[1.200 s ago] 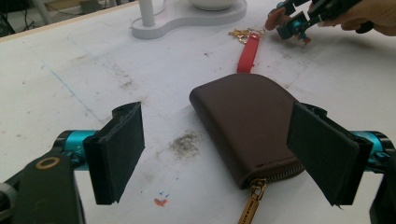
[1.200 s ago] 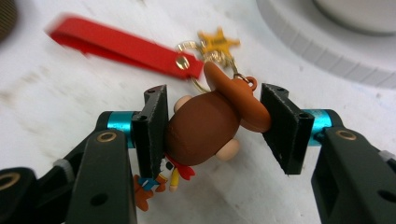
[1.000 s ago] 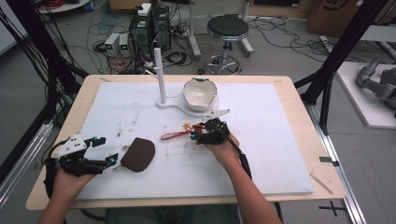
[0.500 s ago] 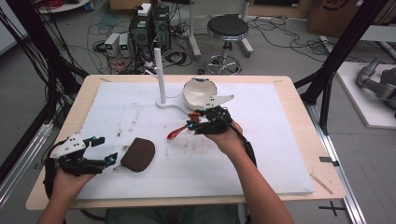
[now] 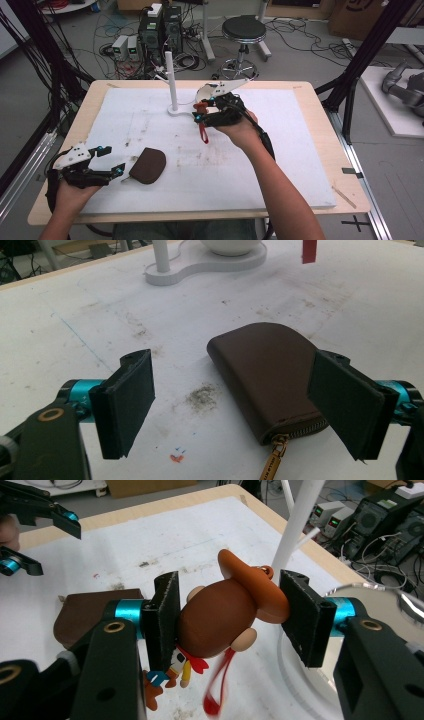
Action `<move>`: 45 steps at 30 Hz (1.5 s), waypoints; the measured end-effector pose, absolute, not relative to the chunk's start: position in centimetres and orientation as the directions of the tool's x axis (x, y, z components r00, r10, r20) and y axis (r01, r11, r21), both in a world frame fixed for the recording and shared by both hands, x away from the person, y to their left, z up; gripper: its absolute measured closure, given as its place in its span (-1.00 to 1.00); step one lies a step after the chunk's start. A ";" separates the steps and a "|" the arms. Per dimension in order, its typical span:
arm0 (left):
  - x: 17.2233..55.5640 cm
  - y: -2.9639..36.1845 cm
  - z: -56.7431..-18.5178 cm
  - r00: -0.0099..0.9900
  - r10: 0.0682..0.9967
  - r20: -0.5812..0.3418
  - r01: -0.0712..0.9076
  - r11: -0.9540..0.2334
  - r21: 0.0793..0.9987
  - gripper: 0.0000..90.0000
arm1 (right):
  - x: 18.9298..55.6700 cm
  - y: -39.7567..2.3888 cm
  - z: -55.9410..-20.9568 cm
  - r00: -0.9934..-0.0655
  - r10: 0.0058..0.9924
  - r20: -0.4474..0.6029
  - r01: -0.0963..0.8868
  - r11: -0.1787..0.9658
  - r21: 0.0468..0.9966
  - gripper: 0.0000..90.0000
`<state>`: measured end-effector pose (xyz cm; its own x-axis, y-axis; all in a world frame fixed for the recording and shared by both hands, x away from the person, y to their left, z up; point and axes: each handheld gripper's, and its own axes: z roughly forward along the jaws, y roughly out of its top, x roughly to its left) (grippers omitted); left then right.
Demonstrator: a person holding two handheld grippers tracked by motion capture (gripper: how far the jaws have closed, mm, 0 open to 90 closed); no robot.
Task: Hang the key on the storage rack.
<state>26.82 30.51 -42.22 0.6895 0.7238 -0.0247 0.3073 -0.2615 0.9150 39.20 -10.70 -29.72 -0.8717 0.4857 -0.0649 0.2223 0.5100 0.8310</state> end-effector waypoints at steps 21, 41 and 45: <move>26.9 30.5 -42.3 0.692 0.722 -0.020 0.307 -0.269 0.913 -0.58 | 42.3 -6.6 -25.2 -0.894 0.437 -0.101 0.160 0.522 0.838 0.00; 27.0 30.5 -42.4 0.686 0.727 -0.020 0.311 -0.269 0.912 -0.58 | 45.5 -3.0 -23.3 -0.897 0.428 -0.112 0.145 0.524 0.839 0.00; 27.0 30.5 -42.4 0.685 0.728 -0.022 0.312 -0.266 0.912 -0.58 | 46.2 -2.0 -23.2 -0.897 0.430 -0.108 0.151 0.525 0.838 0.00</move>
<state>27.04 30.54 -42.37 0.6853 0.7279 -0.0218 0.3116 -0.2661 0.9122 46.18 -2.00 -23.16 -0.8965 0.4297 -0.1079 0.1506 0.5245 0.8380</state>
